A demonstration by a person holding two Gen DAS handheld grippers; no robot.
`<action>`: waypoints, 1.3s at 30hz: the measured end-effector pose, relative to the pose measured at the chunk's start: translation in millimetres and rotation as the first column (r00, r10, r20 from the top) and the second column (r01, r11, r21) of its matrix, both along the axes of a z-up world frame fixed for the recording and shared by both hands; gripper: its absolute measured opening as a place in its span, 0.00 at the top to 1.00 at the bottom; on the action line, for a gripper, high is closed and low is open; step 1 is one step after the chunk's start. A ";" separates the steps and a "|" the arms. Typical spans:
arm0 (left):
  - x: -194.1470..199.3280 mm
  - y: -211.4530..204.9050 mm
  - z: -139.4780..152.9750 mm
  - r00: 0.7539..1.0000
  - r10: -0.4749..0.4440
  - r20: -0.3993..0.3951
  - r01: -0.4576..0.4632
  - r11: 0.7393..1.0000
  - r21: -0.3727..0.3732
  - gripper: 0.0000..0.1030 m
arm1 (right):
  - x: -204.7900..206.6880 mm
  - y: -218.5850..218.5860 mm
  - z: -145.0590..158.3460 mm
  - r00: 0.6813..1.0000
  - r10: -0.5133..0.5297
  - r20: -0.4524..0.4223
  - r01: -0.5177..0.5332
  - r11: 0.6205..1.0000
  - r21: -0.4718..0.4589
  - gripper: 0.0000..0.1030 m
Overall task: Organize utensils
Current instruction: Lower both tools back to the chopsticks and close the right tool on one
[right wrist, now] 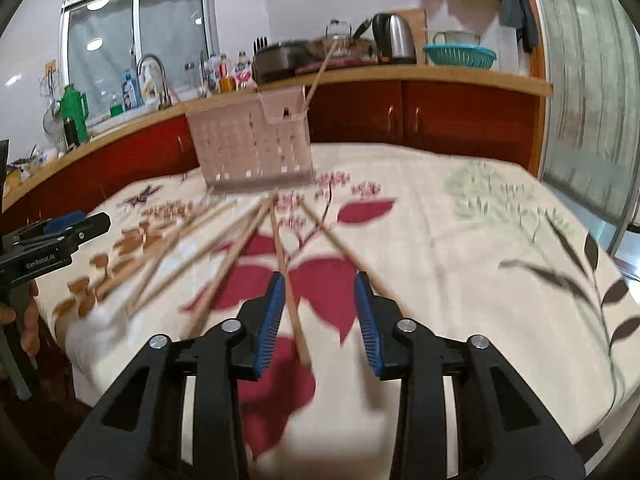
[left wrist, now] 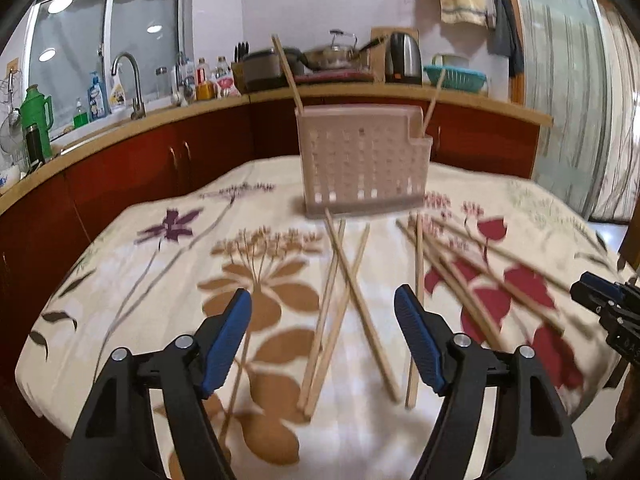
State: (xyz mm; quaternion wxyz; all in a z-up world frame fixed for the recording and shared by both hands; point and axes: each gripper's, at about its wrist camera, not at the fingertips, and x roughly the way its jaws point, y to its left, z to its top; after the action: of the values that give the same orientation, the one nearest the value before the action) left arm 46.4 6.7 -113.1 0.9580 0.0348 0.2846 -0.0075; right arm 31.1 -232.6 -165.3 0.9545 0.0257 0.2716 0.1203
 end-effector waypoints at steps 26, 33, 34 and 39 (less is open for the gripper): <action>-13.1 -5.6 -33.4 0.993 -0.041 -0.106 0.045 0.998 0.034 0.52 | -2.0 6.9 -24.5 0.999 0.021 -0.048 -0.022 1.000 -0.018 0.84; -12.5 -3.2 -35.3 0.993 -0.023 -0.117 0.027 0.999 0.035 0.52 | -1.4 7.9 -28.5 0.998 0.027 -0.051 -0.028 0.999 -0.018 0.86; -12.8 -4.2 -35.5 0.993 -0.024 -0.117 0.029 0.999 0.037 0.52 | -0.4 8.6 -29.1 0.998 0.027 -0.050 -0.028 0.999 -0.019 0.86; -13.9 -12.5 -37.5 0.991 -0.040 -0.126 0.045 0.998 0.042 0.52 | 1.2 10.8 -30.9 0.999 0.033 -0.040 -0.034 0.999 -0.024 0.87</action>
State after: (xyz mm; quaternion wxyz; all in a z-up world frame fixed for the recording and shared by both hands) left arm 32.5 -5.8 -150.6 0.9369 0.0619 0.3433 -0.0236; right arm 32.4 -221.8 -196.3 0.9471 0.0116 0.2921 0.1321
